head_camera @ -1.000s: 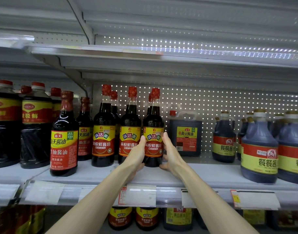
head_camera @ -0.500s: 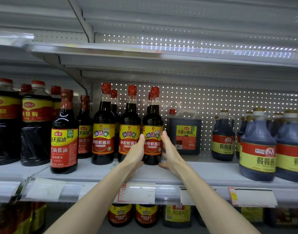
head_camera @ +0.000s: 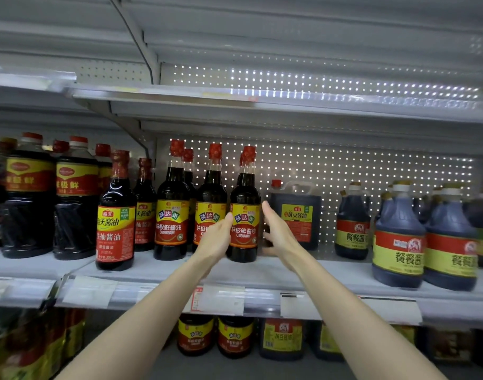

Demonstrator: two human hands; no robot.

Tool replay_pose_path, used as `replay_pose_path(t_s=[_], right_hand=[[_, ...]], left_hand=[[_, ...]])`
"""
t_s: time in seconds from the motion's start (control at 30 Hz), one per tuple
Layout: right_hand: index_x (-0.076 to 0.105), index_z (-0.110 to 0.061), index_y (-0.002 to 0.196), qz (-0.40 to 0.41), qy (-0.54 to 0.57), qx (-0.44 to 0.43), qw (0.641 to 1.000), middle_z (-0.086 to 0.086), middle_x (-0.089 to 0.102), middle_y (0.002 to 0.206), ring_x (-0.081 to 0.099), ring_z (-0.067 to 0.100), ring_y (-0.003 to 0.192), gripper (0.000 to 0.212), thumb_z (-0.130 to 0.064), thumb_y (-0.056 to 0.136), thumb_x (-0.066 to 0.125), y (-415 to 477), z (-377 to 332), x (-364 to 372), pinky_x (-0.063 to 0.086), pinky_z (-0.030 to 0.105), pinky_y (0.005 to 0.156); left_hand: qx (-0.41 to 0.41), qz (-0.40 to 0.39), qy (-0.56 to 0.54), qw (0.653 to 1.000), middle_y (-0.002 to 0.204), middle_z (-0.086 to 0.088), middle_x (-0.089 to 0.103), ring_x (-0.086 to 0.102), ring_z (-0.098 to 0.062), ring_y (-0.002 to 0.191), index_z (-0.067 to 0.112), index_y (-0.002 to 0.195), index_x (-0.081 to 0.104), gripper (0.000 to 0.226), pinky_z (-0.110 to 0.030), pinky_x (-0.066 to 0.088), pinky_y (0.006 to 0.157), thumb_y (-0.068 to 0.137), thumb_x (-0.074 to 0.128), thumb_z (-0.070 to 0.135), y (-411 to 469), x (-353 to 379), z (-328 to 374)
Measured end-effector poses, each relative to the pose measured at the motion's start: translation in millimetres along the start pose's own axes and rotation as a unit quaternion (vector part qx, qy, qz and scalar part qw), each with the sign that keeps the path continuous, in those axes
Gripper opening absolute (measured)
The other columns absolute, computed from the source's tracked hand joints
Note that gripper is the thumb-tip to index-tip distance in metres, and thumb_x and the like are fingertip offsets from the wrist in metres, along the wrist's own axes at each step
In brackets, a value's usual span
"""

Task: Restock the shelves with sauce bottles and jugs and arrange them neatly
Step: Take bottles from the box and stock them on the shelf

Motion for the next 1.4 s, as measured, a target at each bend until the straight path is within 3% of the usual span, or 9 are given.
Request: replay_pose_path(t_s=[0.1, 0.2, 0.27, 0.53, 0.7, 0.9, 1.03, 1.33, 1.4], right_hand=[[0.028, -0.031, 0.15, 0.013, -0.037, -0.034, 0.999, -0.002, 0.037, 0.152, 0.042, 0.024, 0.132, 0.056, -0.052, 0.099, 0.039, -20, -13, -9, 0.041, 0.039, 0.096], [0.038, -0.028, 0.146, 0.028, -0.057, -0.074, 0.995, -0.003, 0.049, 0.138, 0.053, 0.018, 0.115, 0.052, -0.045, 0.098, 0.048, -45, -21, -24, 0.046, 0.032, 0.09], [0.043, -0.025, 0.143, 0.03, -0.069, -0.1, 0.992, -0.004, 0.055, 0.127, 0.059, 0.015, 0.106, 0.049, -0.041, 0.097, 0.051, -62, -22, -30, 0.05, 0.034, 0.091], [0.058, -0.018, 0.125, 0.016, -0.06, -0.078, 0.995, 0.002, 0.067, 0.109, 0.068, 0.014, 0.091, 0.031, -0.028, 0.096, 0.057, -139, 44, -43, 0.057, 0.026, 0.078], [0.065, -0.017, 0.117, 0.02, -0.065, -0.025, 0.997, -0.008, 0.071, 0.093, 0.07, 0.011, 0.081, 0.024, -0.026, 0.094, 0.061, -177, 124, -46, 0.057, 0.029, 0.073], [0.064, -0.018, 0.111, 0.008, -0.061, 0.087, 0.994, 0.001, 0.071, 0.097, 0.07, 0.019, 0.084, 0.02, -0.026, 0.094, 0.062, -221, 250, -40, 0.055, 0.034, 0.078], [0.067, -0.021, 0.099, 0.023, -0.055, 0.139, 0.988, 0.001, 0.071, 0.088, 0.068, 0.01, 0.072, 0.009, -0.016, 0.091, 0.064, -253, 344, -29, 0.055, 0.025, 0.069], [0.064, -0.023, 0.088, 0.042, -0.071, 0.293, 0.953, 0.004, 0.068, 0.084, 0.065, 0.018, 0.073, 0.007, -0.016, 0.091, 0.064, -371, 574, -3, 0.052, 0.023, 0.064], [0.065, -0.023, 0.09, 0.043, -0.081, 0.321, 0.943, 0.006, 0.069, 0.087, 0.067, 0.024, 0.078, 0.004, -0.019, 0.091, 0.066, -400, 624, -2, 0.054, 0.033, 0.075]], left_hand=[[0.051, 0.015, 0.012, 0.999, 0.098, 0.011, 0.058, 0.053, 0.001, 0.085, 0.012, 0.134, 0.049, 0.041, -0.021, 0.042, 0.071, 0.103, 0.037, 0.036, -20, -7, 19], [0.088, 0.0, 0.05, 0.995, 0.125, 0.003, 0.059, 0.055, -0.008, 0.109, 0.019, 0.134, 0.051, 0.042, -0.029, 0.046, 0.092, 0.098, 0.048, 0.039, -46, -2, 23], [0.113, 0.001, 0.062, 0.992, 0.124, 0.004, 0.059, 0.055, -0.01, 0.114, 0.023, 0.132, 0.052, 0.042, -0.034, 0.046, 0.099, 0.094, 0.053, 0.042, -65, 0, 25], [0.077, 0.023, 0.045, 0.996, 0.104, 0.011, 0.062, 0.059, -0.003, 0.101, 0.024, 0.121, 0.056, 0.028, -0.028, 0.048, 0.091, 0.093, 0.059, 0.029, -154, 10, -42], [0.019, 0.013, 0.042, 0.999, 0.1, 0.007, 0.065, 0.06, -0.001, 0.093, 0.019, 0.118, 0.059, 0.027, -0.025, 0.048, 0.085, 0.092, 0.062, 0.023, -196, 23, -116], [-0.062, -0.027, 0.06, 0.996, 0.098, 0.008, 0.065, 0.06, 0.007, 0.084, 0.019, 0.118, 0.057, 0.027, -0.008, 0.046, 0.072, 0.091, 0.062, 0.023, -240, 43, -226], [-0.124, -0.041, 0.076, 0.989, 0.094, 0.006, 0.067, 0.06, 0.013, 0.076, 0.017, 0.113, 0.06, 0.024, -0.006, 0.044, 0.07, 0.09, 0.065, 0.019, -275, 43, -319], [-0.273, -0.072, 0.075, 0.957, 0.084, 0.005, 0.063, 0.059, 0.006, 0.072, 0.018, 0.111, 0.059, 0.021, -0.007, 0.043, 0.067, 0.091, 0.064, 0.015, -382, 56, -532], [-0.311, -0.078, 0.065, 0.945, 0.085, 0.002, 0.064, 0.06, 0.0, 0.076, 0.017, 0.11, 0.059, 0.02, -0.006, 0.044, 0.065, 0.091, 0.064, 0.015, -411, 61, -578]])
Point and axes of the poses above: each hand's wrist, its own y-axis towards the middle knuckle, its own x-axis out of the palm, z = x × y, the point moved 10 cm from there along y, towards the middle knuckle
